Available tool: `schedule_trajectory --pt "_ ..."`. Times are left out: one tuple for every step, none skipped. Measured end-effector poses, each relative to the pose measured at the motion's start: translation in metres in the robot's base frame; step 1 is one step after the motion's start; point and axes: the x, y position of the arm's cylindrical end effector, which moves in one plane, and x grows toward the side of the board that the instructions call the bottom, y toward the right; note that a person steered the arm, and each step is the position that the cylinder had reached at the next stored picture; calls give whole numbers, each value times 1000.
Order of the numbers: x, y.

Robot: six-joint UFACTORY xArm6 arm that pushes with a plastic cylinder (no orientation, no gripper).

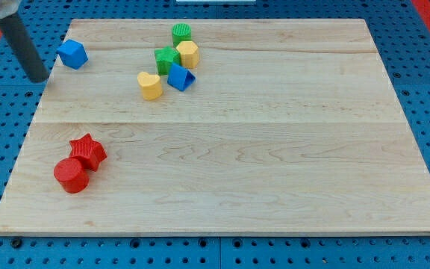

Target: Push the blue triangle into the blue cube

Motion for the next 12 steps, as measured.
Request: schedule_trajectory --pt "-50 44" --pt "-59 69" --pt "-28 124" --pt "-27 166" --pt "-27 179" --pt "-27 256" --pt "6 310" --pt "39 282" --pt "3 236" --pt "-24 183" --pt "-46 150" --pt "-46 128"
